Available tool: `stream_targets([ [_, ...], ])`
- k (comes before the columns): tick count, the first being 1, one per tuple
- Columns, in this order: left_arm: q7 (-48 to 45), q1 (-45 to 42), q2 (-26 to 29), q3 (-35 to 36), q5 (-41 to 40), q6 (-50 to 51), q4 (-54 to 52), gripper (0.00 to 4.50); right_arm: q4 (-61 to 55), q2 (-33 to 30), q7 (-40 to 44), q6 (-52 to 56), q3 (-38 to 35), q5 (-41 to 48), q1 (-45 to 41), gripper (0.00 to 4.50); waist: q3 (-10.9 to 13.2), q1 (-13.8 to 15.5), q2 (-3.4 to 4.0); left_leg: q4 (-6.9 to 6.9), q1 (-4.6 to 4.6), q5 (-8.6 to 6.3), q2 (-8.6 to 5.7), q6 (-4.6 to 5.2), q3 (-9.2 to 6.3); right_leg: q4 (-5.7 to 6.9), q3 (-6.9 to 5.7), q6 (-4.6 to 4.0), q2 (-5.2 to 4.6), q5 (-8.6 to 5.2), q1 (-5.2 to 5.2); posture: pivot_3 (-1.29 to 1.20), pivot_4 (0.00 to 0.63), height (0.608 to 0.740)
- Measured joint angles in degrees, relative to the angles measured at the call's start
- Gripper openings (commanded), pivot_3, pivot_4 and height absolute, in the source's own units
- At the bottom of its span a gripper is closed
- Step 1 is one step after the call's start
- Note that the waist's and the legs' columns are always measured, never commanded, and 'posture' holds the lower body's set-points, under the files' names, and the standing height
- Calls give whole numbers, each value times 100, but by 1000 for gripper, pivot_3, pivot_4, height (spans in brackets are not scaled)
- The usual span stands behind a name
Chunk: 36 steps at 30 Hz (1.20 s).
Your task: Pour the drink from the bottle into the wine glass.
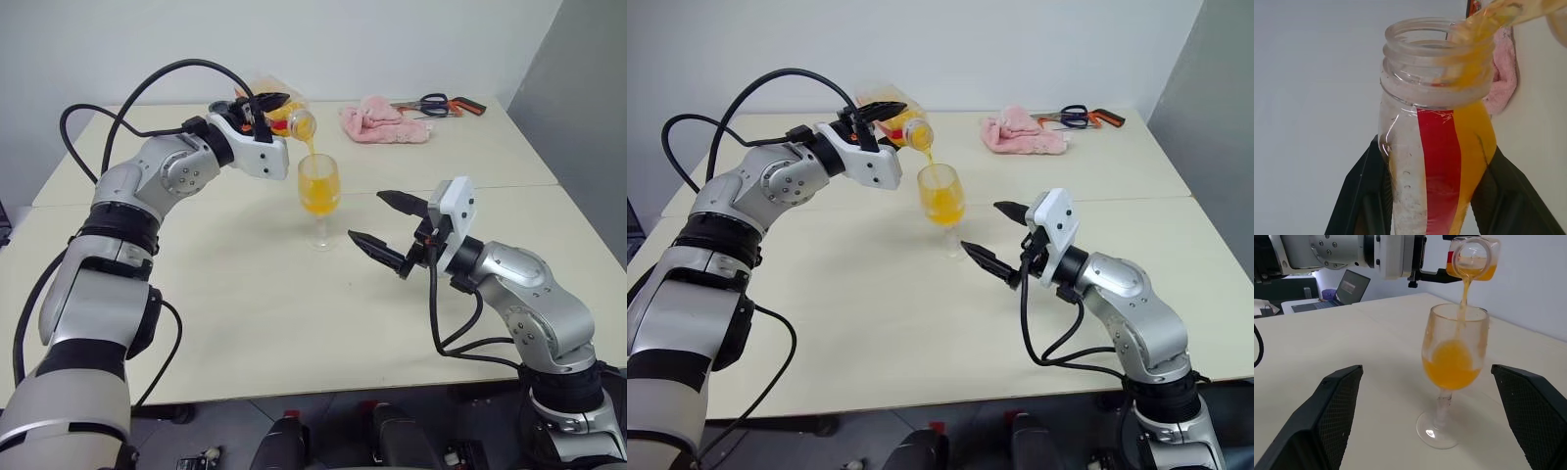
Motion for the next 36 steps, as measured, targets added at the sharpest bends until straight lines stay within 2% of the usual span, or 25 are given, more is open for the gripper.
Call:
stream_targets([
  [36, 147, -187, 10, -91, 148, -117, 40, 1661, -7, 48, -20, -19, -105, 109, 44, 4500, 0, -4, 0, 8, 0, 0, -1, 0, 1, 10, 1, 0, 0, 0, 0, 0, 150, 740],
])
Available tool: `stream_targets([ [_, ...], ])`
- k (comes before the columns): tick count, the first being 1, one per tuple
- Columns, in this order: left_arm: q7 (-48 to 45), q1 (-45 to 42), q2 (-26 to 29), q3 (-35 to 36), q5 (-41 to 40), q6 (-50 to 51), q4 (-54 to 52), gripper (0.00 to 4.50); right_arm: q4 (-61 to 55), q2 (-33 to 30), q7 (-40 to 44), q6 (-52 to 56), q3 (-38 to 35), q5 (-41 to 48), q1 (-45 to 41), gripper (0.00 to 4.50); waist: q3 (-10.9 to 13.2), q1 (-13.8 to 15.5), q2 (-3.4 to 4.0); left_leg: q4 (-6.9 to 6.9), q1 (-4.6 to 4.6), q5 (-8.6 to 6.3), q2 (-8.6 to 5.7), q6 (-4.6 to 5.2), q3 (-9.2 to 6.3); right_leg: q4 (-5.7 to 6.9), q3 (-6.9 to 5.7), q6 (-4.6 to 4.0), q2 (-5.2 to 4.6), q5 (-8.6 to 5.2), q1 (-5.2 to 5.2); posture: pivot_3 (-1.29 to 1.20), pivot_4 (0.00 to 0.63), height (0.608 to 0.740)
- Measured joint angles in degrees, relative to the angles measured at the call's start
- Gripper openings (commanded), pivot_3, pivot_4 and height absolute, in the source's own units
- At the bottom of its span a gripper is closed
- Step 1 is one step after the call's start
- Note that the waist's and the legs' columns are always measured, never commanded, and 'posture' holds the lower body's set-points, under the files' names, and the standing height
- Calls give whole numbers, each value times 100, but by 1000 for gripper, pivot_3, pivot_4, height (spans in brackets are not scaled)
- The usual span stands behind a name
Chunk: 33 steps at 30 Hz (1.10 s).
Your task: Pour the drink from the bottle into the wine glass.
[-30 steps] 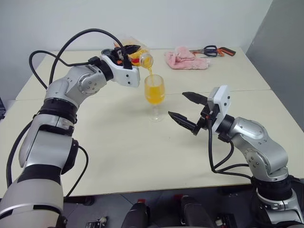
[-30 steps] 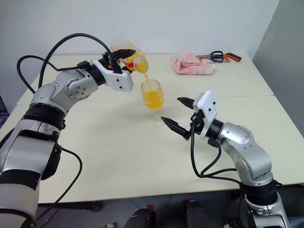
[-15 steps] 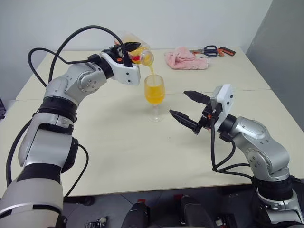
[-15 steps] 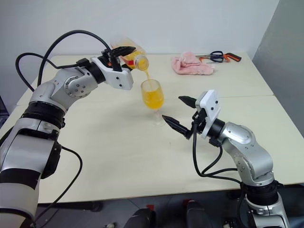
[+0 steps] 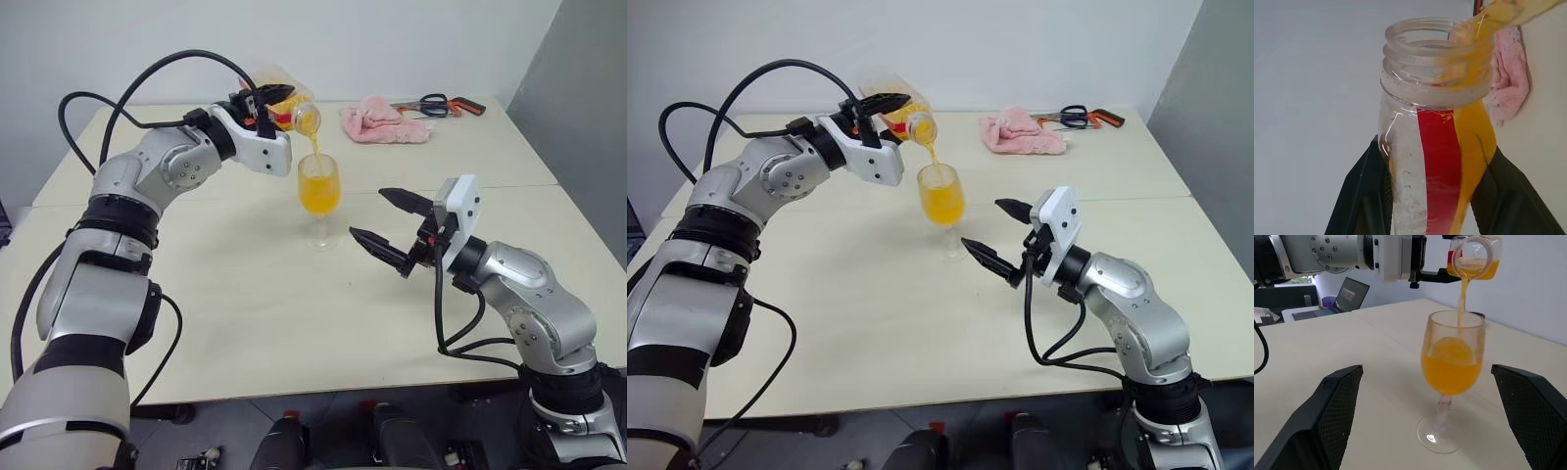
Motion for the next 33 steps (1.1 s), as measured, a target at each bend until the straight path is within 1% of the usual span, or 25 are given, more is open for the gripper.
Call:
stream_targets([
  [16, 39, 0, 27, 0, 4, -10, -1, 1661, -1, 1, 10, 0, 5, 0, 1, 4500, 0, 0, 0, 61, -3, -10, -8, 18, -1, 61, 2, 2, 13, -1, 0, 0, 150, 740],
  [24, 32, 1, 27, 0, -5, 31, 1, 1661, -1, 1, 14, 1, 7, 0, 2, 4500, 0, 0, 0, 65, -2, -12, -6, 20, -3, 69, 1, 2, 17, -1, 0, 0, 150, 740],
  [33, -279, 39, -72, 56, -418, 294, 47, 1661, -57, 1, 15, 4, 9, 3, 4, 4500, 0, 0, 0, 65, -2, -12, -6, 20, -5, 68, 1, 1, 17, -1, 0, 0, 150, 740],
])
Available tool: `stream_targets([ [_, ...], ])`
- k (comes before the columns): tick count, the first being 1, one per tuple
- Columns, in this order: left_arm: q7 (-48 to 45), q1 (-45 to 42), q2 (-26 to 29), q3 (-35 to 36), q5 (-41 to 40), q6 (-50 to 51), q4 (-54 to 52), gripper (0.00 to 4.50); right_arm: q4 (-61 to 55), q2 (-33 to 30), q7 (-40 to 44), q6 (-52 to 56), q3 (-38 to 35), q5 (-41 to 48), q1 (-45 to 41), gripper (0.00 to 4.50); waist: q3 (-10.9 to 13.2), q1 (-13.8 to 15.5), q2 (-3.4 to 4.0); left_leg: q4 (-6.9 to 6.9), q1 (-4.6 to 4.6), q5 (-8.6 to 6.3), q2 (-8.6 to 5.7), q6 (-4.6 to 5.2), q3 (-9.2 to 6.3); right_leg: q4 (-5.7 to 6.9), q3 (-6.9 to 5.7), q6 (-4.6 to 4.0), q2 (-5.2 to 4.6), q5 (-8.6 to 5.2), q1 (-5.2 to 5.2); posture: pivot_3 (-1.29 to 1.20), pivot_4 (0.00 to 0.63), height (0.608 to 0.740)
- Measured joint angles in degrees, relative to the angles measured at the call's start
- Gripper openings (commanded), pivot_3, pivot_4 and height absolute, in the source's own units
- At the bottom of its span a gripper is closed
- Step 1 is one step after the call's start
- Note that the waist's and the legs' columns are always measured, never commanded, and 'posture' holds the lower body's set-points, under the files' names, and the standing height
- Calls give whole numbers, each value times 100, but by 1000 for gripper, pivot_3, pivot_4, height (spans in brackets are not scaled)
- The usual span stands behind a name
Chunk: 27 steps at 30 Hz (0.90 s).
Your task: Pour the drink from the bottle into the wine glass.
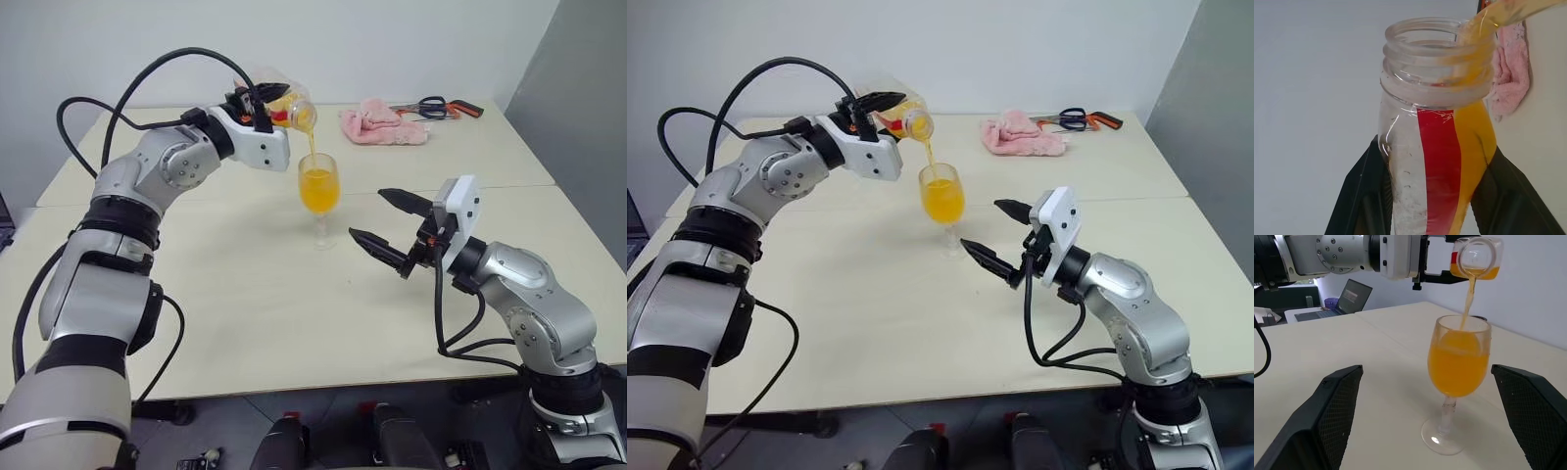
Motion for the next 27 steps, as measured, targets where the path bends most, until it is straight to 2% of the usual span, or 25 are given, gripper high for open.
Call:
stream_targets([
  [11, -920, 357, -440, 486, -1219, 520, -17, 1661, -7, 12, 11, 0, 97, 0, -1, 4500, 0, -1, 0, 1, 0, 0, 1, 0, -1, 0, 1, 0, -1, 0, 0, 0, 150, 740],
  [15, -1441, 544, -766, 1046, -2128, 1286, -95, 1661, -7, 5, 52, 1, 127, 1, -6, 4500, 0, -12, 0, 3, -1, 0, 3, 0, -1, 0, 0, 0, -1, 0, 0, 0, 150, 740],
  [20, -1697, 769, -811, 1776, -3003, 2424, -428, 1661, -51, -221, 385, 73, 240, 24, -23, 4500, 0, -40, 0, 2, 0, 1, 6, -2, -4, -1, -1, 0, -1, 0, 0, 0, 150, 740],
  [27, -1634, 1918, -796, 2695, -3926, 4219, -1479, 1661, -30, -389, 731, 253, 604, 70, -406, 4500, 0, -59, 0, 2, 6, 7, 14, -13, -5, 2, 5, -1, -9, 0, 0, 0, 150, 740],
])
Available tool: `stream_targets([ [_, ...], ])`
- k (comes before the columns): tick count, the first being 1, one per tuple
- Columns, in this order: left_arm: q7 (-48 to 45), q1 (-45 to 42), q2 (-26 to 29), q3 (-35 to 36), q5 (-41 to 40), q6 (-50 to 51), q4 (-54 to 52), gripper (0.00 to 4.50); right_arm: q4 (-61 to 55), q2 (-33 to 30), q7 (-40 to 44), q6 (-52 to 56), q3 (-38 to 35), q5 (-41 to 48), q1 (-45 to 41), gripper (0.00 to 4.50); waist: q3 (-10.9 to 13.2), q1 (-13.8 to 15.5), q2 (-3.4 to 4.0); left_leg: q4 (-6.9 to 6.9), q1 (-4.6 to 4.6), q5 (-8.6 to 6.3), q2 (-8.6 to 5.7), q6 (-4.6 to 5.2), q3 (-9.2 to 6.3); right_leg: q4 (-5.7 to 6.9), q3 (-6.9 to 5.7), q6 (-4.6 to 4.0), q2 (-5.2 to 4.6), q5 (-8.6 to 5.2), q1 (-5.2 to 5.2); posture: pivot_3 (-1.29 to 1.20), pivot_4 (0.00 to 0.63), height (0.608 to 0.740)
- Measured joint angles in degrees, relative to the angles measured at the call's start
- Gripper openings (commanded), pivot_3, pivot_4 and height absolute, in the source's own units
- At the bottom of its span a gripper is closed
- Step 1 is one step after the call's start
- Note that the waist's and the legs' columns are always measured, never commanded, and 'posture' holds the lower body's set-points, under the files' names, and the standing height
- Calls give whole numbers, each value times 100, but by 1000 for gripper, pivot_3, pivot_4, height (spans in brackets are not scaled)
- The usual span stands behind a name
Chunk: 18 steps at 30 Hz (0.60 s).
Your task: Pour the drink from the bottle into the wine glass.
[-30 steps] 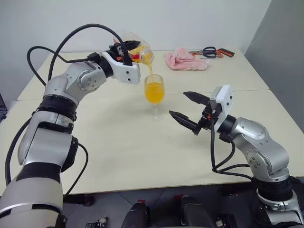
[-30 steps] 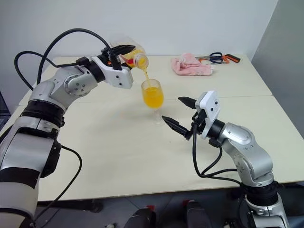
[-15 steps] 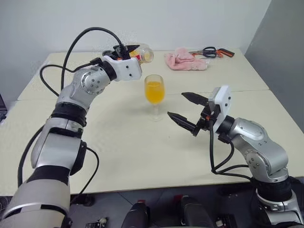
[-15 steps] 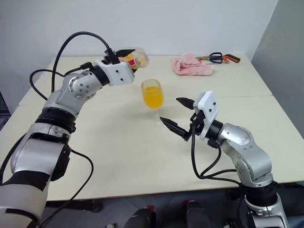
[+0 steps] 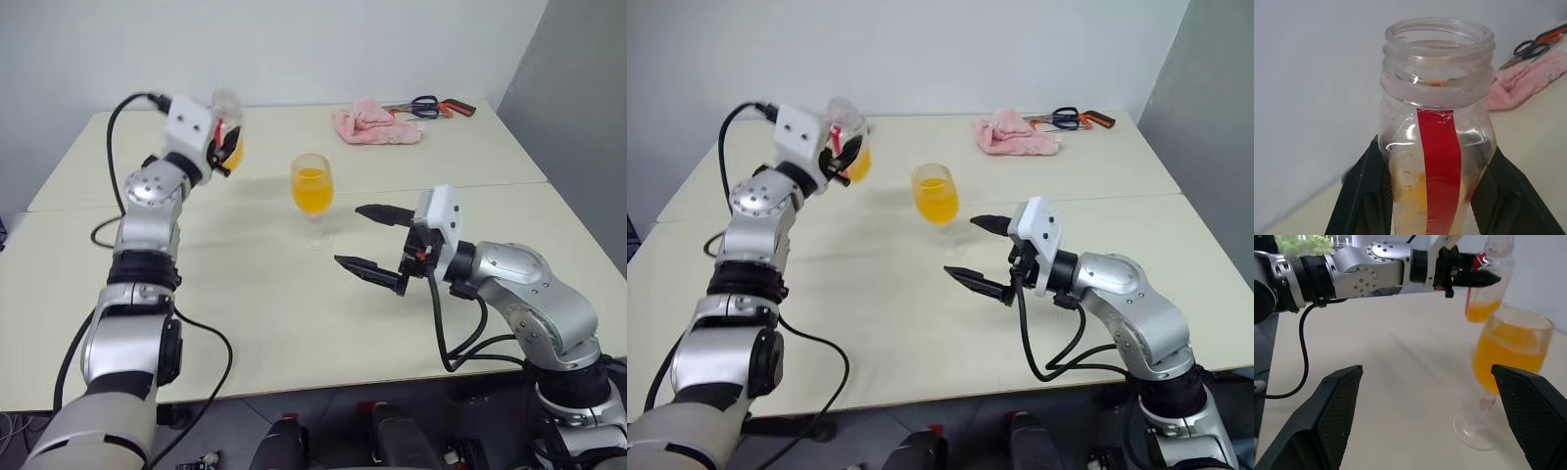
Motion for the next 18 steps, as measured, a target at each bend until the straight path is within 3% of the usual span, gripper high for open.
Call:
stream_targets([
  [9, 423, 1196, -27, 946, -929, 1964, -1551, 1661, 495, 237, 14, 271, 551, -210, -595, 4500, -4, 49, -6, 3, -2, 3, -3, -7, -10, -1, 5, -1, -10, 1, 1, 0, 150, 740],
  [18, 558, 1646, -49, 1188, -1429, 2938, -2158, 1660, 614, 419, 22, 507, 879, -369, -798, 4500, -5, 69, -9, 2, -1, 3, -3, -7, -10, -2, 7, -1, -12, 1, 2, 0, 150, 740],
])
